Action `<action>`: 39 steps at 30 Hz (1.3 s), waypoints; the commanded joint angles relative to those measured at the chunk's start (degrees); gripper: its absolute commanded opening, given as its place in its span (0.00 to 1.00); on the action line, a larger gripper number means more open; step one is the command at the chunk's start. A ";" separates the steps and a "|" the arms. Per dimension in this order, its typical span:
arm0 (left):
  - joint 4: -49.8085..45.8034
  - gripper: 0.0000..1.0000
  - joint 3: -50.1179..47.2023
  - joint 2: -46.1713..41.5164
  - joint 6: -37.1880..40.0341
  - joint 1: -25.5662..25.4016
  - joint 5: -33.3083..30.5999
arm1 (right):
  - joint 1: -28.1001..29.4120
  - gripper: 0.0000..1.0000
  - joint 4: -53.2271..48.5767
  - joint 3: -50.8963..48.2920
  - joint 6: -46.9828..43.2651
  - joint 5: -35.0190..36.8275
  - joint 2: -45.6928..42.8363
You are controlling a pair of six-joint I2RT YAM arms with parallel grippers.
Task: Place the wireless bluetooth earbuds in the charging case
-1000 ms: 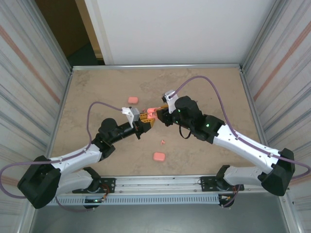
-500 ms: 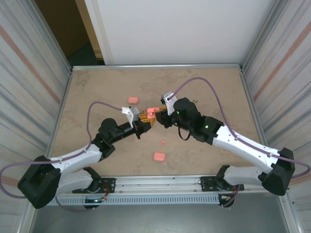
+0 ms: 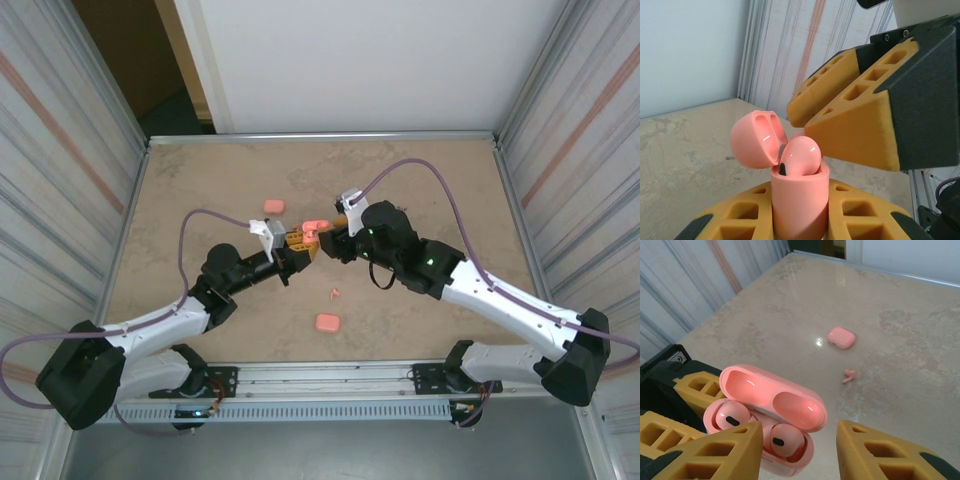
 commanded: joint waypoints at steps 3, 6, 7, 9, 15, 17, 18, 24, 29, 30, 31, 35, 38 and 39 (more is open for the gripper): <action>3.49 0.00 1.08 -0.62 0.13 -0.29 1.18 | -2.67 0.45 -0.55 2.32 2.81 -3.54 -3.83; 4.07 0.00 0.99 -0.34 0.25 -0.34 1.45 | -4.93 0.51 0.28 1.42 4.00 -7.01 -5.99; 4.33 0.00 0.88 -0.21 0.22 -0.31 1.47 | -5.81 0.54 0.71 0.83 4.41 -8.26 -6.82; 4.99 0.00 0.86 -0.04 0.17 -0.34 1.77 | -7.22 0.61 1.76 -0.59 5.11 -10.25 -8.52; 7.74 0.00 0.91 0.57 -0.51 -0.37 3.42 | -11.70 0.85 6.16 -6.14 8.33 -18.40 -13.41; 8.78 0.00 0.90 0.66 -0.79 -0.31 4.08 | -13.10 0.91 8.27 -8.16 9.65 -21.42 -14.56; 9.31 0.00 0.99 0.67 -0.99 -0.35 4.41 | -13.68 0.95 9.25 -9.13 10.22 -22.53 -15.21; 12.47 0.00 1.35 0.99 -2.80 -0.30 7.35 | -16.31 0.99 16.57 -14.04 13.64 -32.06 -17.04; 13.87 0.00 2.78 2.28 -3.48 -0.35 11.67 | -16.38 0.99 22.32 -14.60 15.87 -39.71 -14.16; 13.96 0.00 3.06 2.59 -3.68 -0.31 12.31 | -16.26 0.99 23.34 -14.67 16.20 -40.56 -13.49; 14.09 0.00 3.31 2.84 -3.91 -0.37 12.67 | -16.14 0.99 24.13 -14.59 16.25 -41.08 -12.97; 15.19 0.00 3.81 3.91 -4.63 -0.38 13.75 | -15.34 0.99 25.90 -13.62 16.17 -43.09 -11.10; 15.46 0.00 3.97 4.36 -4.73 -0.38 14.02 | -14.60 1.00 25.77 -12.76 15.41 -43.98 -10.12; 15.45 0.00 4.06 4.37 -4.69 -0.38 14.02 | -14.36 0.99 25.81 -12.46 15.28 -44.19 -9.91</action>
